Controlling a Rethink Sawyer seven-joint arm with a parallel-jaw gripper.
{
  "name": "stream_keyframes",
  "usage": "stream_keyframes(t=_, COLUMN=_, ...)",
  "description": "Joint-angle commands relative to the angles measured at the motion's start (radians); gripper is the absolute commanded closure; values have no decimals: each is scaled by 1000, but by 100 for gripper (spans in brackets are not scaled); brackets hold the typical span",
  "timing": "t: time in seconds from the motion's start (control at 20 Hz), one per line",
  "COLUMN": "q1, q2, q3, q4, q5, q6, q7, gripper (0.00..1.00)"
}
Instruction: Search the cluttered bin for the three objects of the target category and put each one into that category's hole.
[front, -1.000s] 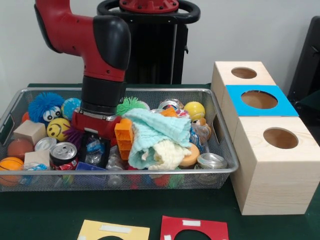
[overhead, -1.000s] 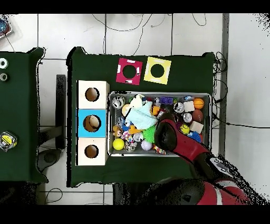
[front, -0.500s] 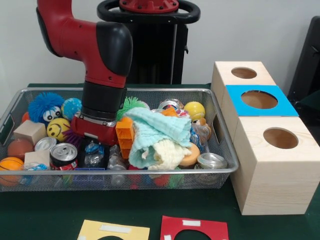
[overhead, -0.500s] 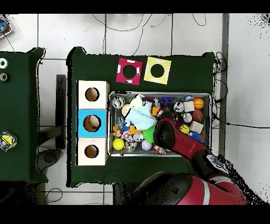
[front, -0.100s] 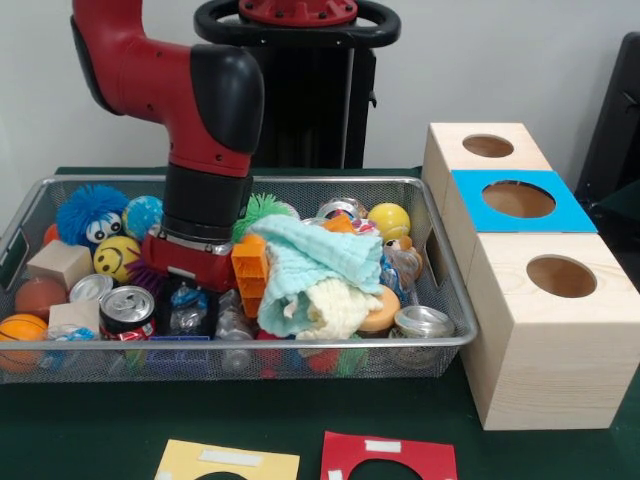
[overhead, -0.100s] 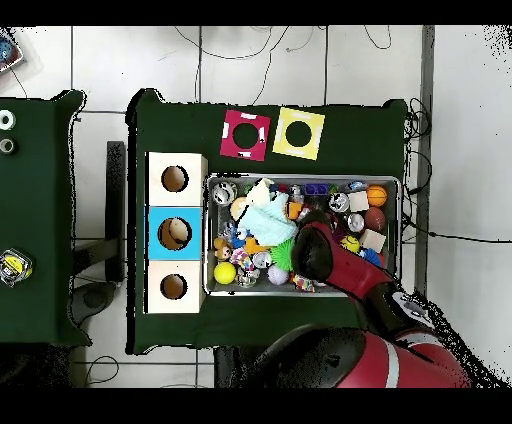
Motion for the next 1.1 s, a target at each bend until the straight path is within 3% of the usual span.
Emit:
stream_keyframes(t=0.05, q1=-24, q2=176, q3=180, q4=101, q5=-53, q6=372, q7=41, gripper=100)
stream_keyframes(t=0.2, q1=-37, q2=162, q3=193, q4=102, q5=-67, q6=387, q7=26, gripper=100)
stream_keyframes(t=0.6, q1=-10, q2=76, q3=155, q4=156, q5=-11, q6=477, q7=66, gripper=100)
stream_keyframes(t=1.1, q1=54, q2=-159, q3=74, q4=246, q5=31, q6=661, q7=107, gripper=100)
